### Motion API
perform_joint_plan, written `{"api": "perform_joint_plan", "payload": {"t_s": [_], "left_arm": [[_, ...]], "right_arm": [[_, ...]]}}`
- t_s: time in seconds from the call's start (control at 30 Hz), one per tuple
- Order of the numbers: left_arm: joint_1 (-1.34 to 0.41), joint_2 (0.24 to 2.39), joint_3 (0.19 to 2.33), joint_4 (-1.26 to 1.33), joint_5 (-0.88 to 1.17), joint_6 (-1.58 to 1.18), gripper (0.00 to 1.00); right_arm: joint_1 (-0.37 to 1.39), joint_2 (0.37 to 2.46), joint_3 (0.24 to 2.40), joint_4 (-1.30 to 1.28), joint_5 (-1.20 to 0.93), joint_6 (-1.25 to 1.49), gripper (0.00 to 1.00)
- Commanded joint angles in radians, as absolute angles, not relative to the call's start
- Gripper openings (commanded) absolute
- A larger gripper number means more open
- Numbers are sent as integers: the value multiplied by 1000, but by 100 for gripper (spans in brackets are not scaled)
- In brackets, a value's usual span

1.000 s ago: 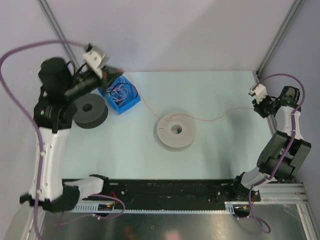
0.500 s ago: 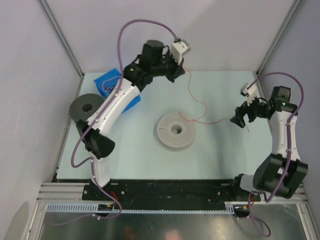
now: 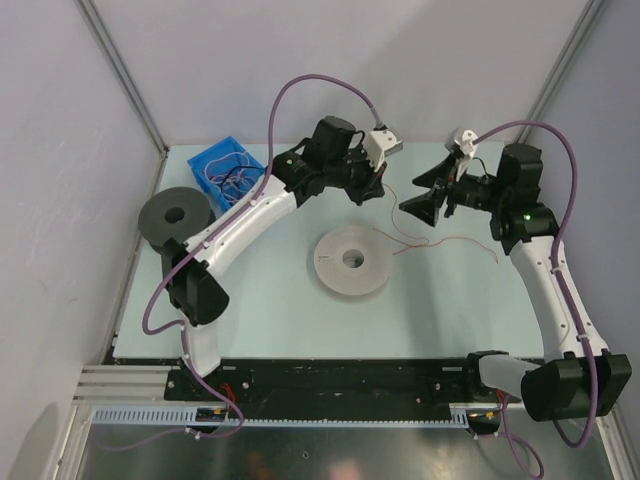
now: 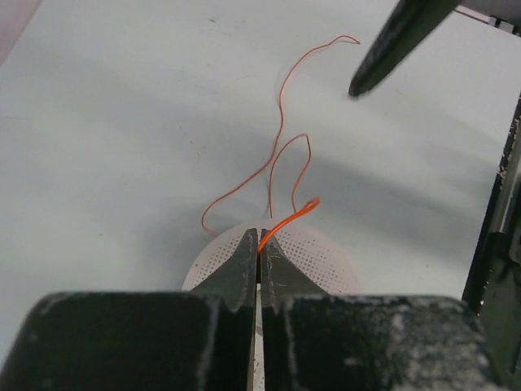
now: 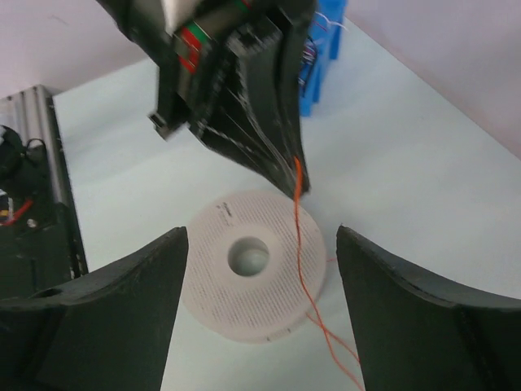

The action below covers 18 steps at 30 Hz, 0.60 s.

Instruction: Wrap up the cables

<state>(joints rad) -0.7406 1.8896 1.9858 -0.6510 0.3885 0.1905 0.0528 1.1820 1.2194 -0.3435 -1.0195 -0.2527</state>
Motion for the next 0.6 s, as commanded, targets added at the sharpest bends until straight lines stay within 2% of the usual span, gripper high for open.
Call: {"api": "perform_joint_plan", "payload": {"t_s": [0.0,0.37,0.43,0.57], "left_arm": [[-735,1801,1969,-592,476,125,0],[-735,1773,1927,-573,538,114,0],[-737,1769,1920,-571,550,120,0],[-739,1756,1898,-566,563,145,0]], "right_arm": [[124,1179,1206,-147,-1001,-107,75],[208,1210,1156,-83,-850,-200,58],[208,1215,1153,-89,-844,-222,51],[209,1216,1152,-110,-857,-261,33]]}}
